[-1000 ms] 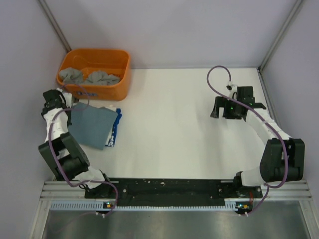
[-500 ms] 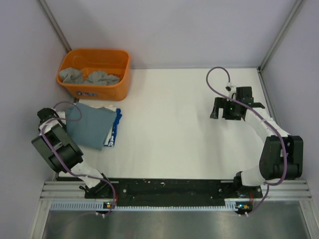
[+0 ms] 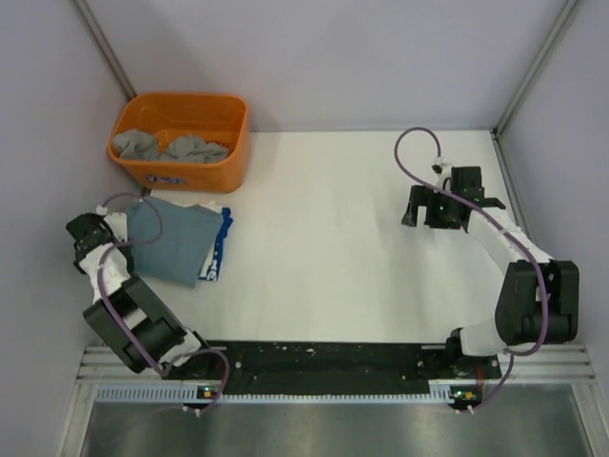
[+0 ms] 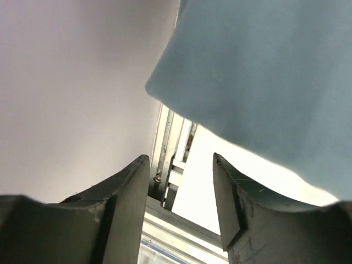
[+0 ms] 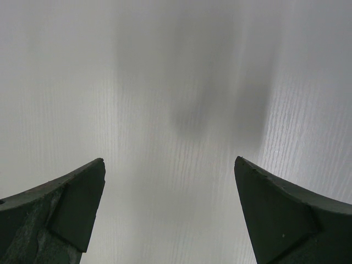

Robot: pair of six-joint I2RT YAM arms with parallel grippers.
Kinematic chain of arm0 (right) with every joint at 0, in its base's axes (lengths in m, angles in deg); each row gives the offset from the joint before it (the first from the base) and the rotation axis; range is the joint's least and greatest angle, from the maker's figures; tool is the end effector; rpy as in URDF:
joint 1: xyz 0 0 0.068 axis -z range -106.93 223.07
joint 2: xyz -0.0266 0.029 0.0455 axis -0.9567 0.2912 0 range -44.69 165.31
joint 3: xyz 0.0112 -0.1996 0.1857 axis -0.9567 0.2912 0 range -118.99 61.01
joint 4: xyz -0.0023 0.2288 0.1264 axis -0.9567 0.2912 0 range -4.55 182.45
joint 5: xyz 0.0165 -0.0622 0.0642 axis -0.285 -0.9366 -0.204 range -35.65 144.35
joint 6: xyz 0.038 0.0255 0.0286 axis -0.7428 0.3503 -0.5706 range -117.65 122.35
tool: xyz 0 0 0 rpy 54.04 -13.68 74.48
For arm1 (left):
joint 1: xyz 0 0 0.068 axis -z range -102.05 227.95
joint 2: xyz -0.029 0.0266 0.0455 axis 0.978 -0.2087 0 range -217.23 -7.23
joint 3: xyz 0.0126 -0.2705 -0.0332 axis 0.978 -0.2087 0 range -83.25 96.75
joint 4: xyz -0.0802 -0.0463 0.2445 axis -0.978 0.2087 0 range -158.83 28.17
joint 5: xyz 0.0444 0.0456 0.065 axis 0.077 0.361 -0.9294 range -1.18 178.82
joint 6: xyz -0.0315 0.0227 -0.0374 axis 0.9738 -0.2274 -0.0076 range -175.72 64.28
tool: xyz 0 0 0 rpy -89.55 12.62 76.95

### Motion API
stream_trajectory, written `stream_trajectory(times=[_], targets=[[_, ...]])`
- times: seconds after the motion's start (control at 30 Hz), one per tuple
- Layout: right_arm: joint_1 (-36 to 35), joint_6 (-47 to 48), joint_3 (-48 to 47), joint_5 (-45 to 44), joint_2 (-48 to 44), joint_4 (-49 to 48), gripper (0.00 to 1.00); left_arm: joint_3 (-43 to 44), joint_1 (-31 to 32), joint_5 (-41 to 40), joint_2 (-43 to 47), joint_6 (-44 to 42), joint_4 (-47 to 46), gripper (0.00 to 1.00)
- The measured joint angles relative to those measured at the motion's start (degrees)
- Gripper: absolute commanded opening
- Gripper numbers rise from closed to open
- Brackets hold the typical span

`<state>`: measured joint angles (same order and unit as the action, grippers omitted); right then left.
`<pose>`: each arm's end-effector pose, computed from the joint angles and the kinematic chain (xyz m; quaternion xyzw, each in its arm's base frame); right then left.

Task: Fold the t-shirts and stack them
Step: Smooth out wrinkles on the folded tshirt

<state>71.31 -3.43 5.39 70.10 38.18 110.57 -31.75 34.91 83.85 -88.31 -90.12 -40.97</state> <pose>0.2981 0.0188 0.2309 -0.0112 0.9386 0.1504 0.3103 0.2030 0.1938 0.2133 -0.0844 0.9553 0.2077 0.1925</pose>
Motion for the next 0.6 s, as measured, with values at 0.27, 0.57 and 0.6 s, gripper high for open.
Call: stream_trajectory(times=[0.27, 0.57, 0.6], targets=[[-0.02, -2.21, 5.88, -3.80, -6.10, -6.99, 0.99, -6.05, 6.58, 12.28, 18.27, -0.15, 3.87, 0.87], [-0.11, -4.94, 17.79, -8.79, -16.24, -21.20, 0.99, -17.77, 22.38, 21.09, 21.70, 4.02, -1.40, 0.99], [-0.11, -4.96, 18.69, -9.03, -16.72, -22.05, 0.99, -17.99, 22.58, 20.85, 21.73, 4.59, -2.16, 0.99]])
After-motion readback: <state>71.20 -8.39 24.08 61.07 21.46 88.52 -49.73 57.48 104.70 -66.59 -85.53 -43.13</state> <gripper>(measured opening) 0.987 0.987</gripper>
